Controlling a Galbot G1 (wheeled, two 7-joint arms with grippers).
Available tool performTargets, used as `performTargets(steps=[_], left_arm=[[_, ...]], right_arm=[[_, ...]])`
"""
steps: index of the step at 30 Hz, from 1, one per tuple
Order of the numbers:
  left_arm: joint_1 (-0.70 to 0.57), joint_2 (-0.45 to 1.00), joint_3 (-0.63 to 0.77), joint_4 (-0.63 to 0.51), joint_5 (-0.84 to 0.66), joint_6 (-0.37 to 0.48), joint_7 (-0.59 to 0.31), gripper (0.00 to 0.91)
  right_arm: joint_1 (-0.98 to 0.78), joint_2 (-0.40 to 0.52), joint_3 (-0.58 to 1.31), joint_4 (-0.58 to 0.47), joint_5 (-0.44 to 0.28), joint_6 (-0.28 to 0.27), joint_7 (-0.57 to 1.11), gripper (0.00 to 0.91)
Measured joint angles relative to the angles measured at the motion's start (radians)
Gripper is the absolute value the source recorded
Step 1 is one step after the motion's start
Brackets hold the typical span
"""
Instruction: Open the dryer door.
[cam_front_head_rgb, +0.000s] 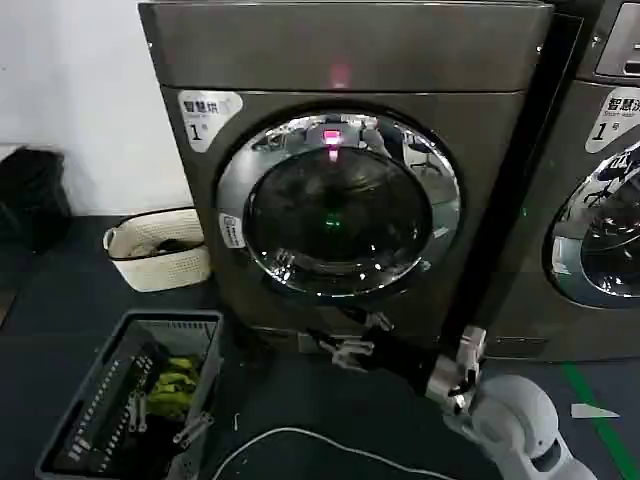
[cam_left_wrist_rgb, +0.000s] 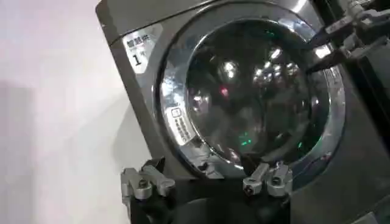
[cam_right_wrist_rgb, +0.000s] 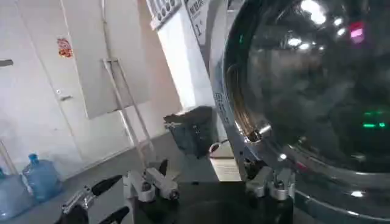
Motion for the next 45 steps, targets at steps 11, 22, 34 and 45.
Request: performTargets(steps=[11,22,34,45], left_arm=[[0.021,-0.005,-0.004,-0.034,0.003,0.0,0.0,0.907],[0.048,-0.033,-0.008,-0.06,0.009,0.004,0.0,0.907],[0.072,-0.059,-0.016,-0.085,0.018,0.001,0.0,0.907],[0.075,-0.068,-0.018,-0.092,0.019,0.001,0.0,0.907]], right_arm=[[0.088,-0.009,-0.063,-0.1,-0.074,0.134,-0.05,0.907],[0.226,0.004,-0.136,-0.236,-0.088,0.208,-0.055,0.907],[0.359,0.034,-0.217,-0.402,-0.112,0.248,-0.054,0.907],[0.452,0.069,-0.287,-0.494,-0.121,0.286,-0.007,0.907]])
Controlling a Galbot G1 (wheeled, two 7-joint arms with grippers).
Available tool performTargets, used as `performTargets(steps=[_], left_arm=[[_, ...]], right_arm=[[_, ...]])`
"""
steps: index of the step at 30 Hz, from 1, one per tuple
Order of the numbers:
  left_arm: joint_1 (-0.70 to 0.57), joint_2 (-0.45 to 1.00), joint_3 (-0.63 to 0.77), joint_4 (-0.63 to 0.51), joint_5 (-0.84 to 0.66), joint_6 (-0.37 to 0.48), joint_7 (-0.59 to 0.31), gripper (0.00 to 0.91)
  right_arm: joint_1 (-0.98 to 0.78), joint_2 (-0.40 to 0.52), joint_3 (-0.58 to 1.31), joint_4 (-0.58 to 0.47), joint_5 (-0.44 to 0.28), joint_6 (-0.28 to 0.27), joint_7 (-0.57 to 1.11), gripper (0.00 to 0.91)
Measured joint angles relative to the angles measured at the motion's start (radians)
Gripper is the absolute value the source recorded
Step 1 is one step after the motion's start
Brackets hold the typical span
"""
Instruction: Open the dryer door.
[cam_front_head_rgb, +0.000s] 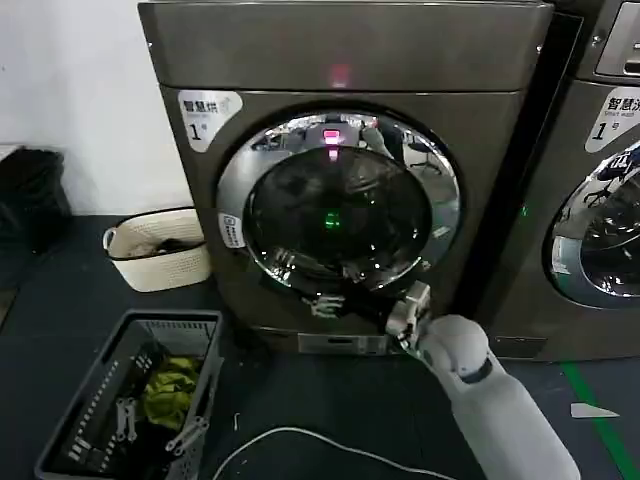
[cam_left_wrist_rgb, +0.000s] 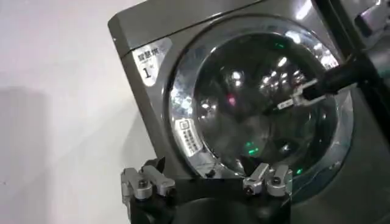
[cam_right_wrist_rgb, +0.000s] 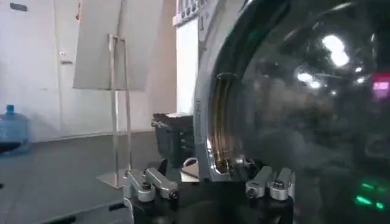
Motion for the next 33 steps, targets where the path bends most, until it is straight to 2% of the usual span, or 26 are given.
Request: performTargets(steps=[12,33], left_arm=[[-0.005,-0.006,0.001,0.0,-0.001,0.0,-0.001,0.907],[-0.011,-0.018,0.001,0.005,0.0,0.0,-0.001,0.907]], right_arm=[[0.07,0.059,-0.069,-0.07,-0.028,0.031,0.071,0.907],[0.152,0.157,-0.119,-0.195,-0.074,0.061,0.084,0.907]])
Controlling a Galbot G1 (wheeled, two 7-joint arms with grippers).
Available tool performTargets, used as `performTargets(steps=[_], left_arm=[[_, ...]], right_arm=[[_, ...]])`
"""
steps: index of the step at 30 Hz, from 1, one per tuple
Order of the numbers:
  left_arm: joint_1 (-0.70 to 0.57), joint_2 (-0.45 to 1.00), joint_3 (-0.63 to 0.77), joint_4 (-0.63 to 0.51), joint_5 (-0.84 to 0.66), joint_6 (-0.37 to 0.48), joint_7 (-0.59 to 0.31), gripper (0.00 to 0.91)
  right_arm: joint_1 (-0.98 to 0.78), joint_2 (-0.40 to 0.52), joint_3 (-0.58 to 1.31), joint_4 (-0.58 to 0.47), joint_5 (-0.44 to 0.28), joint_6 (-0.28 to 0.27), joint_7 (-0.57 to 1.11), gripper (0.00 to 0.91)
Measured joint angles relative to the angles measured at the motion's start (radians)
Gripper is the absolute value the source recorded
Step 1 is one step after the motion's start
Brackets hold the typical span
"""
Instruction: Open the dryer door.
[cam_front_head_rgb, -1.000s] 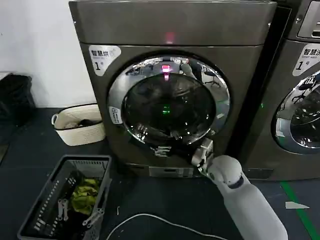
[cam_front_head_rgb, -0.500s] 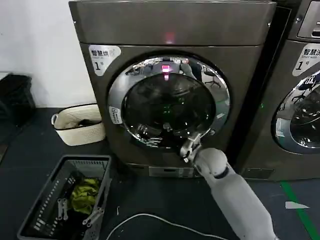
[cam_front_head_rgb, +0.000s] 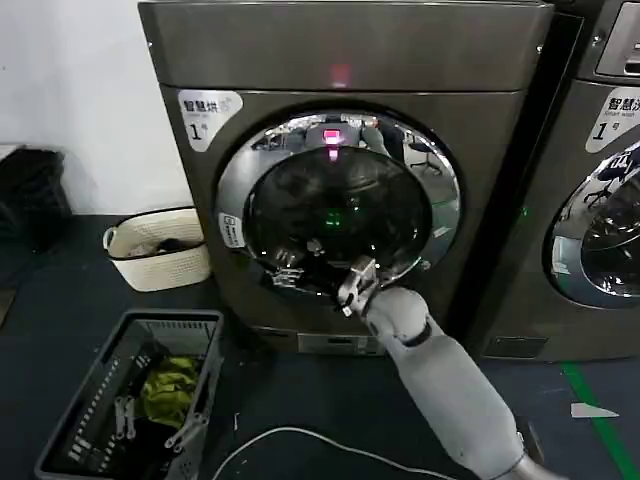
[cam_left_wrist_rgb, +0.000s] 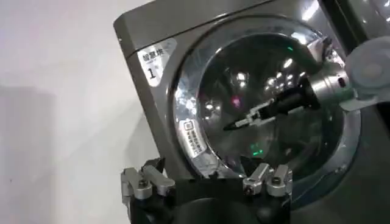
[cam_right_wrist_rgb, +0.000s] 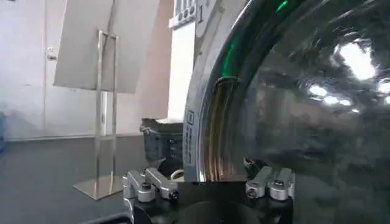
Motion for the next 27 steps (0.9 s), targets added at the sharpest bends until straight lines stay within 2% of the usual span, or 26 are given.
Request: performTargets(steps=[27], left_arm=[[0.011,-0.014,-0.001,-0.007,0.004,-0.012,-0.001,0.907]], right_arm=[[0.063,0.09,-0.024,-0.149,-0.044,0.035,-0.027,0.907]])
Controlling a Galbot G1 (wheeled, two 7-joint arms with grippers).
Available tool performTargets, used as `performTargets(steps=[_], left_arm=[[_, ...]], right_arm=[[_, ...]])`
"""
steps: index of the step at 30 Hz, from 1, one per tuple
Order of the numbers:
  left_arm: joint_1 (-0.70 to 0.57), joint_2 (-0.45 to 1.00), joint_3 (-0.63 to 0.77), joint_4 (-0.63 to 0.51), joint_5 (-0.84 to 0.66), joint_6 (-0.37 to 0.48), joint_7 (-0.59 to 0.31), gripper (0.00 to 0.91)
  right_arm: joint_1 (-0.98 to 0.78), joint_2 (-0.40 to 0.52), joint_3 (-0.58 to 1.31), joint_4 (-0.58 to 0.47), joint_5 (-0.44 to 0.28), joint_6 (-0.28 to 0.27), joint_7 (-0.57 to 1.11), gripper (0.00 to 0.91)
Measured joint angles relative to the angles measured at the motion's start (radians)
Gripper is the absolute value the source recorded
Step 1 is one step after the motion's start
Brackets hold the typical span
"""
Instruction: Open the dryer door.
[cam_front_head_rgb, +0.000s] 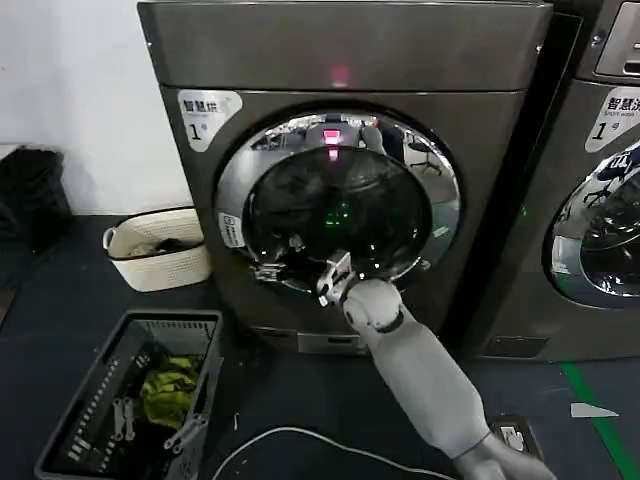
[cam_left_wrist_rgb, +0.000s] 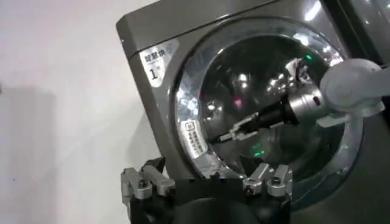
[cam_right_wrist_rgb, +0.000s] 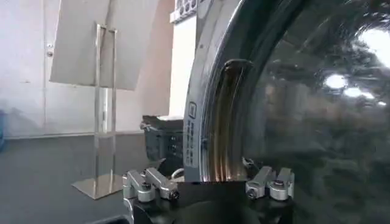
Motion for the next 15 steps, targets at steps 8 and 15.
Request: performTargets(steps=[8,15], left_arm=[[0.004,-0.005,0.0,-0.006,0.002,-0.001,0.0,0.907],[0.007,-0.011,0.002,-0.006,0.005,-0.005,-0.002,0.907]], right_arm=[[0.029,0.019,-0.009,-0.04,-0.002,0.015,-0.02,0.907],[0.056,0.032,-0.022,-0.079,-0.002,0.032,-0.043,0.907]])
